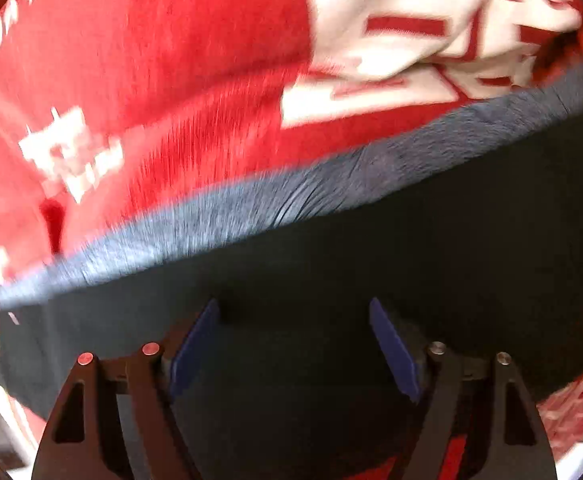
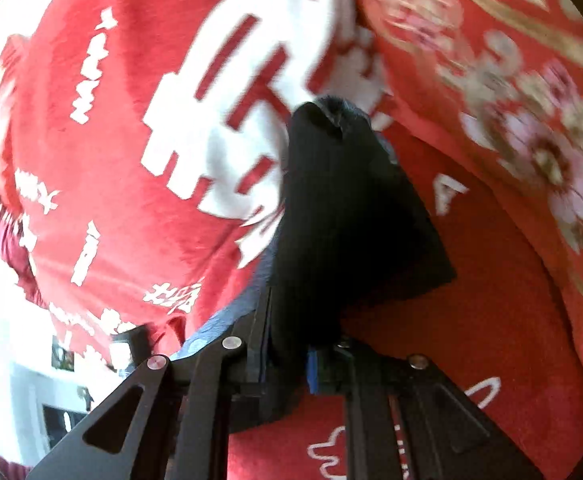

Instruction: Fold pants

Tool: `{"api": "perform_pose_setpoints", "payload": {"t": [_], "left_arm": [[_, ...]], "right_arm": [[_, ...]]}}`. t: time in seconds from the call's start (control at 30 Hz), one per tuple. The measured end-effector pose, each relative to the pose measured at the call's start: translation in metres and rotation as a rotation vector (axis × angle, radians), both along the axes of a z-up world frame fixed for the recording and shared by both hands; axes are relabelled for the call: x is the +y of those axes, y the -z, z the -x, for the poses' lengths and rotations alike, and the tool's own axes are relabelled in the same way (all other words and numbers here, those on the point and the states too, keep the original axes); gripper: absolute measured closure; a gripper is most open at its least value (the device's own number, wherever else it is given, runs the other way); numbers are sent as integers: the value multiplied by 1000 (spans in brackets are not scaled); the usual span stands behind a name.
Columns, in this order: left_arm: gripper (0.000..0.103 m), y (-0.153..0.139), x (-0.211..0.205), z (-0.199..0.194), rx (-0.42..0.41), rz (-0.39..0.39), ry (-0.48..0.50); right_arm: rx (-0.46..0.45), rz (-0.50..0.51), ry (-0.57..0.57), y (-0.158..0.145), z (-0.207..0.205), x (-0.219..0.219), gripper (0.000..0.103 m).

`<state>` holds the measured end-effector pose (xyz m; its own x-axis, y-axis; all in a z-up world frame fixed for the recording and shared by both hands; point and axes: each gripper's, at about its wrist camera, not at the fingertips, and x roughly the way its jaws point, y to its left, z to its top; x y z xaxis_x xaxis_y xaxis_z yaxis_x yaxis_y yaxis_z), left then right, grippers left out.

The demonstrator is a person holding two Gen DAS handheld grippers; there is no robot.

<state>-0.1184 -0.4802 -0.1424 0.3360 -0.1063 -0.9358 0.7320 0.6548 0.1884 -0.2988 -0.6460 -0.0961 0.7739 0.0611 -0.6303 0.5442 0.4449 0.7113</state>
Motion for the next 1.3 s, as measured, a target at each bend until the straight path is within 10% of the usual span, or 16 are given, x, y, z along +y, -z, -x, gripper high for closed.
{"api": "perform_pose_setpoints", "payload": {"t": [0.1, 0.27, 0.53, 0.93, 1.13, 1.3], "left_arm": [[25, -3, -11, 21, -146, -68, 162], [24, -20, 31, -34, 188, 121, -47], [24, -56, 141, -86, 198, 181, -139], [24, -36, 296, -145, 205, 103, -355], [24, -44, 291, -142, 287, 183, -329], [24, -41, 243, -137, 446, 286, -254]], "right_arm": [[8, 68, -39, -19, -13, 15, 88], [32, 187, -105, -53, -34, 39, 88], [142, 456, -315, -88, -105, 139, 88], [665, 955, -686, 33, -194, 341, 61], [373, 475, -552, -13, -151, 306, 44], [238, -77, -208, 24, -104, 227, 44]]}}
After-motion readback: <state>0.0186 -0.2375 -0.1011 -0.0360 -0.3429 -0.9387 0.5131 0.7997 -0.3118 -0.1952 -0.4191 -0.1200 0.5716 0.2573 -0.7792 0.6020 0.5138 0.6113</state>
